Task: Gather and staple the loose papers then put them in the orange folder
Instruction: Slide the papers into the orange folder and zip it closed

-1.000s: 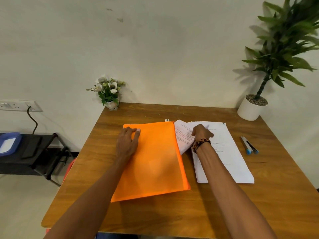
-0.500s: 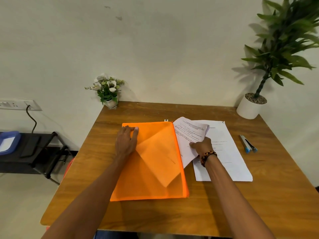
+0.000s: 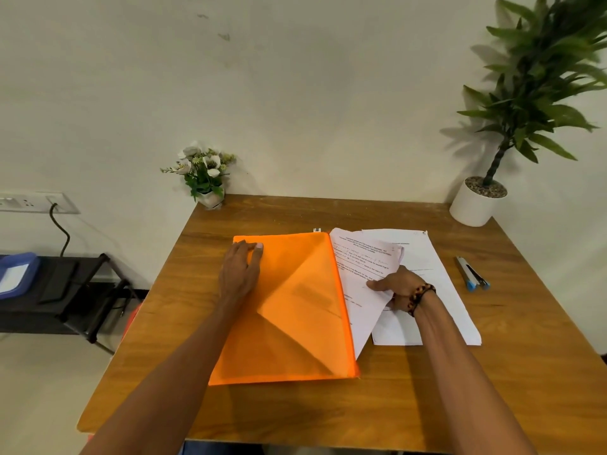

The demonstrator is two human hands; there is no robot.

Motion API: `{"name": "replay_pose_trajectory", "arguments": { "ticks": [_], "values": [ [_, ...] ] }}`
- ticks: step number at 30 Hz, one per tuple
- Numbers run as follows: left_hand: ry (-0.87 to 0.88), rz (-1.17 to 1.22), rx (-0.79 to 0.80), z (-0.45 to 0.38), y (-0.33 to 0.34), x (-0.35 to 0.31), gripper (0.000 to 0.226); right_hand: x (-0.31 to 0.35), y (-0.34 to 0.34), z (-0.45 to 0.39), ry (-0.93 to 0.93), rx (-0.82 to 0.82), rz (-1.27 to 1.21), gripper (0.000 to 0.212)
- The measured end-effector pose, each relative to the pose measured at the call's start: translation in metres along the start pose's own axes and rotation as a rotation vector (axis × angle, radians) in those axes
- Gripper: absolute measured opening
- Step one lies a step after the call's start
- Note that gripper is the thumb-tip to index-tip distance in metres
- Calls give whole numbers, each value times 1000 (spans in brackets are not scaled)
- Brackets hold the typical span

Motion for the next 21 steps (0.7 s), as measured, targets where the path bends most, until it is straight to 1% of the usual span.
{"name": "replay_pose_trajectory", "arguments": {
  "ticks": [5, 8, 10, 13, 15, 17, 19, 20, 21],
  "values": [
    [3, -8, -9, 0, 2, 0, 61, 2, -7, 2, 51, 159, 53, 43],
    [14, -35, -14, -2, 5, 1, 61, -5, -6, 0, 66, 209, 145, 59],
    [27, -49, -16, -3, 6, 3, 61, -9, -4, 2, 82, 252, 188, 64],
    [36, -49, -25, -6, 7, 6, 59, -16, -2, 1, 157, 343, 234, 56],
    [45, -51, -15, -6, 7, 5, 63, -14, -1, 1, 173, 350, 272, 50],
    [61, -55, 21, -7, 7, 6, 72, -4, 4, 5, 166, 333, 302, 46],
    [67, -43, 65, -8, 7, 9, 81, 9, 15, 12, 143, 380, 328, 42],
    [65, -33, 82, -8, 6, 10, 83, 15, 19, 11, 126, 371, 333, 43],
    [67, -29, 98, -8, 6, 10, 83, 21, 24, 12, 90, 329, 325, 44]
  ]
}}
Point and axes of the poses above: each hand's wrist, its own z-axis away from the middle knuckle, its own y-axis out of the palm, x = y × z, the point moved 3 cm from there along -z, towards the middle knuckle, and after that the axes turned 3 degrees about -y, right-handed, at the moved point
